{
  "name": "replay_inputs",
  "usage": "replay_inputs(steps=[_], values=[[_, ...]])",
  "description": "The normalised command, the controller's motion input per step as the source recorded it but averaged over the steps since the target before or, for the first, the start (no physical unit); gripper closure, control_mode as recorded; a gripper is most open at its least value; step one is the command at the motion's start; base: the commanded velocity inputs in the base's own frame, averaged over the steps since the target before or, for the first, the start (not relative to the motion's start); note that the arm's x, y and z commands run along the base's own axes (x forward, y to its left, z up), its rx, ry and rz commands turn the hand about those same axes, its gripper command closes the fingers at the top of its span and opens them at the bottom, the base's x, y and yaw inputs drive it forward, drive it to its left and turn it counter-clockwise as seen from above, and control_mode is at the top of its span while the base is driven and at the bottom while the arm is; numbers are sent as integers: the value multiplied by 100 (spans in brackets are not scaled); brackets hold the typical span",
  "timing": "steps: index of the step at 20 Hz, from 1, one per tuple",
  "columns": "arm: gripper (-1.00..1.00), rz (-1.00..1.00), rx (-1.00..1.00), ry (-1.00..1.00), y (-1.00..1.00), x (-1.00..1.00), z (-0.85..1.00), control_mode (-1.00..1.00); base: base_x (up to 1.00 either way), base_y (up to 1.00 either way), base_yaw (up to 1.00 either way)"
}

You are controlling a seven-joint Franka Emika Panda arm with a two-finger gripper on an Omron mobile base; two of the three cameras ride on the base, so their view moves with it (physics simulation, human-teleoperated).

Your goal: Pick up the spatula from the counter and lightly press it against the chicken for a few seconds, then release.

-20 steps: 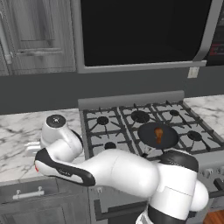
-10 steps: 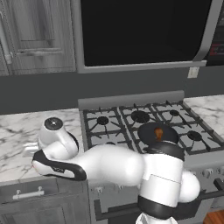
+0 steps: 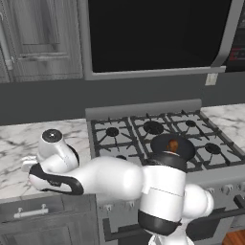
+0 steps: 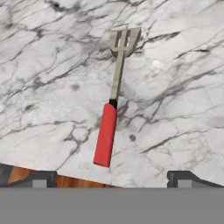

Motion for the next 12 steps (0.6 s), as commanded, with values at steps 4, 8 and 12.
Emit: replay_inputs(steps=[4, 8, 12], values=[[-100, -4, 0, 4, 0, 0, -22, -100, 0, 0, 0], [-100, -4, 0, 5, 1, 3, -24, -100, 0, 0, 0], [-100, -3, 0, 5, 9, 14, -22, -100, 0, 0, 0]])
